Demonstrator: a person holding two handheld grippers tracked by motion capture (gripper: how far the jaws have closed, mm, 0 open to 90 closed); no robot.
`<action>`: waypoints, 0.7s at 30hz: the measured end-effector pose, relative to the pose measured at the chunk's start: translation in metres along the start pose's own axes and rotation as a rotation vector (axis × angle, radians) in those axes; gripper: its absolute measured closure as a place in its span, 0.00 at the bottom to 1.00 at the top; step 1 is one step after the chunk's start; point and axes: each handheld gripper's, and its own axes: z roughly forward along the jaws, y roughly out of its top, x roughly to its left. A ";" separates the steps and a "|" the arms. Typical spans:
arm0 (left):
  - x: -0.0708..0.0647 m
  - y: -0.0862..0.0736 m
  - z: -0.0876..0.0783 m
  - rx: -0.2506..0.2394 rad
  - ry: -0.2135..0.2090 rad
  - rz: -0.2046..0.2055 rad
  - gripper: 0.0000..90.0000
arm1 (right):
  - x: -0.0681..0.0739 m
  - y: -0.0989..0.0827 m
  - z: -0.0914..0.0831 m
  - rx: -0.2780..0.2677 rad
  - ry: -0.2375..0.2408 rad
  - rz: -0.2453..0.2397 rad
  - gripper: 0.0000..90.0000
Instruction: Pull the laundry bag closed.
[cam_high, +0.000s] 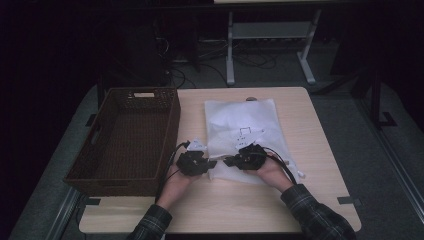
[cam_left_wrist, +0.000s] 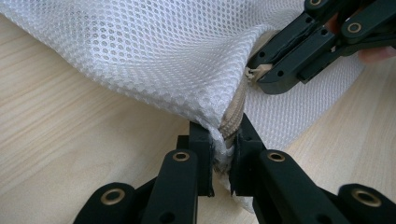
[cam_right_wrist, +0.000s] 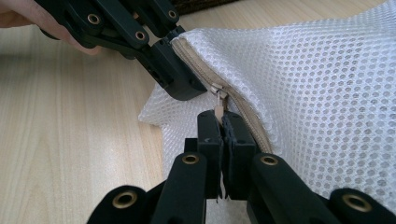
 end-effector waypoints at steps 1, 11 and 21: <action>0.000 0.000 0.000 0.001 0.005 -0.003 0.91 | 0.000 0.000 0.000 0.000 0.000 0.001 0.96; 0.002 0.000 -0.003 -0.001 0.008 -0.025 0.91 | -0.003 -0.005 -0.005 0.010 -0.020 0.014 0.96; 0.007 -0.003 -0.007 -0.011 0.022 -0.054 0.91 | -0.011 -0.014 -0.016 -0.015 -0.005 0.085 0.96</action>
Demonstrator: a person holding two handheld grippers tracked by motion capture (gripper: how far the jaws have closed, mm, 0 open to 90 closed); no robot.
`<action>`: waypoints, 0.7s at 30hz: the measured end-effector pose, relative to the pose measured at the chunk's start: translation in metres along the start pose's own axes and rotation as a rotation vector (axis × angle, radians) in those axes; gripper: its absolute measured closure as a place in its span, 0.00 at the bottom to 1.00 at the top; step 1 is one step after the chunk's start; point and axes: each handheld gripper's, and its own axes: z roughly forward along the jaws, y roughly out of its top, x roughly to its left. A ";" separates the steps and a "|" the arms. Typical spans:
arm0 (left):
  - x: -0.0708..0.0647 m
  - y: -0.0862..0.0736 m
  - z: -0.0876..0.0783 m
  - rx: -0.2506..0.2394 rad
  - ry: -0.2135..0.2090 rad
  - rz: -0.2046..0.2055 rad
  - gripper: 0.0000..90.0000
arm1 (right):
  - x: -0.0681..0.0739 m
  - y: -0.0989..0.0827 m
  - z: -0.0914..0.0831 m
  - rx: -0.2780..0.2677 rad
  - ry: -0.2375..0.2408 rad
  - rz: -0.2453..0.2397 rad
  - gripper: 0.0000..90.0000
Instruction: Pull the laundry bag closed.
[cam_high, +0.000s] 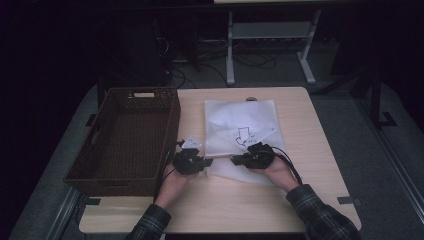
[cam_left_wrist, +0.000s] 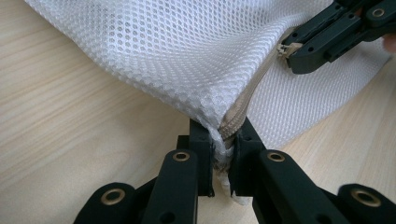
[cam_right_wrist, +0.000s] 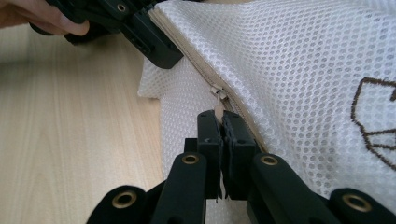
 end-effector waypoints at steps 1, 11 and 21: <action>0.000 0.000 0.000 0.000 0.000 0.000 0.91 | 0.000 0.000 0.000 0.000 0.000 0.000 0.96; 0.000 -0.001 -0.001 0.003 0.010 -0.011 0.91 | -0.005 -0.010 -0.014 0.013 -0.011 0.027 0.96; 0.000 -0.001 -0.001 0.002 0.008 -0.012 0.91 | -0.009 -0.020 -0.027 0.014 -0.033 0.031 0.96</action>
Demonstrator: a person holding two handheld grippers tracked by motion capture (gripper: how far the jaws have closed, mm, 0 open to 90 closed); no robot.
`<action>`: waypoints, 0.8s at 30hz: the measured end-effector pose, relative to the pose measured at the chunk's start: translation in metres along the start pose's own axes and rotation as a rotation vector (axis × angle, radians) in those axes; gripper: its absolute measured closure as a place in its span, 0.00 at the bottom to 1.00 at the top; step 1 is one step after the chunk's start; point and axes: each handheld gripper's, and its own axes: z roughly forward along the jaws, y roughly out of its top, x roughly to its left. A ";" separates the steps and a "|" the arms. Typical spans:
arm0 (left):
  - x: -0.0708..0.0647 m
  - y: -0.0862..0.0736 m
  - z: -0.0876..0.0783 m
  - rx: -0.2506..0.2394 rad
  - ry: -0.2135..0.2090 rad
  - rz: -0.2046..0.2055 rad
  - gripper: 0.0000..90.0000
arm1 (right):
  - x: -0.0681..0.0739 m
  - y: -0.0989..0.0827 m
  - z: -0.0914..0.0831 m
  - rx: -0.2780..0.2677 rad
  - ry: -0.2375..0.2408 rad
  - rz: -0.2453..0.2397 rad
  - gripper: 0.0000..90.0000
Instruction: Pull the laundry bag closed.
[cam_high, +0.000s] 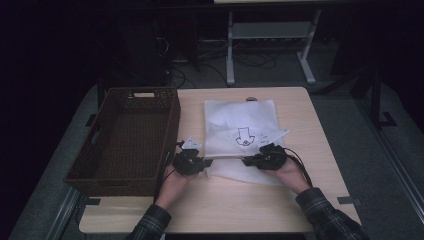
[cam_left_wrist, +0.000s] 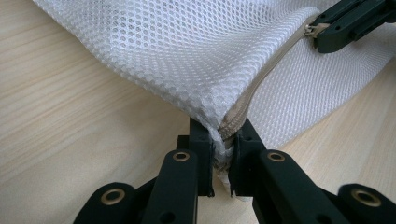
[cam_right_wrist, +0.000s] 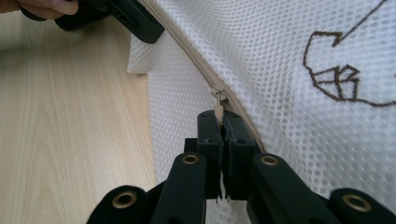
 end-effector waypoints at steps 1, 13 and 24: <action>0.000 0.000 0.000 0.000 0.000 0.000 0.91 | 0.000 0.000 0.000 0.000 0.000 0.000 0.96; 0.000 0.000 0.000 0.001 0.003 -0.005 0.91 | -0.011 -0.017 -0.023 0.000 -0.036 0.038 0.96; 0.000 0.000 0.000 0.003 0.005 -0.006 0.91 | -0.018 -0.032 -0.039 0.008 -0.060 0.056 0.96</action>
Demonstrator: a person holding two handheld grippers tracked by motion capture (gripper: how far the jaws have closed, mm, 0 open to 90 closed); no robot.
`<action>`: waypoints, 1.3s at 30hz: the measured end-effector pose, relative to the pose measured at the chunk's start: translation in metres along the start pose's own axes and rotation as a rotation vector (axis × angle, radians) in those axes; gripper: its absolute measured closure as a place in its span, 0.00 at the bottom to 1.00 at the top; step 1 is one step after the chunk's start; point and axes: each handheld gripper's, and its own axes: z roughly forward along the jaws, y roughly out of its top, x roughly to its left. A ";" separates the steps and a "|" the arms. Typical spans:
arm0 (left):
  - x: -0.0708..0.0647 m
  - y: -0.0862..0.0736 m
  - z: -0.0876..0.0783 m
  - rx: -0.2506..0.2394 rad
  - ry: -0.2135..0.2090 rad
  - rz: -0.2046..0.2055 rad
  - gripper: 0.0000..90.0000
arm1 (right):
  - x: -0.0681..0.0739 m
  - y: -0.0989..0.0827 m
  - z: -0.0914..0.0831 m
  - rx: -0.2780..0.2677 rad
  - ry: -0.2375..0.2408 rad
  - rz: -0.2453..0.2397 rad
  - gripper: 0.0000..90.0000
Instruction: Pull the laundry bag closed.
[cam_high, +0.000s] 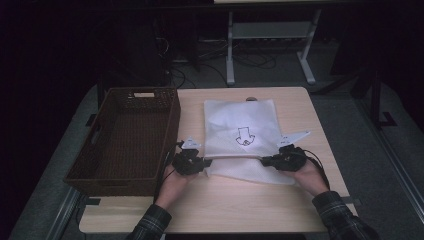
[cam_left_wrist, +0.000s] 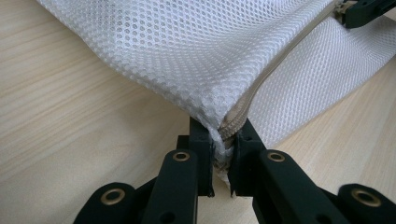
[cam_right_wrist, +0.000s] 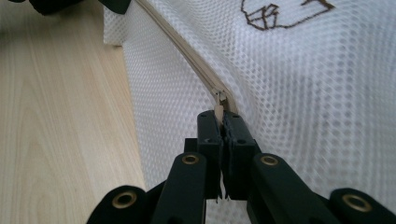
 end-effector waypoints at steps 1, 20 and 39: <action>0.000 0.000 0.000 0.000 0.000 -0.001 0.91 | 0.000 0.000 0.000 0.000 0.000 0.000 0.96; 0.000 0.000 0.001 -0.002 0.008 -0.003 0.91 | -0.023 -0.039 -0.048 -0.012 -0.070 0.079 0.96; 0.002 -0.001 0.003 0.012 0.026 -0.010 0.62 | -0.031 -0.057 -0.062 -0.094 -0.125 0.123 0.54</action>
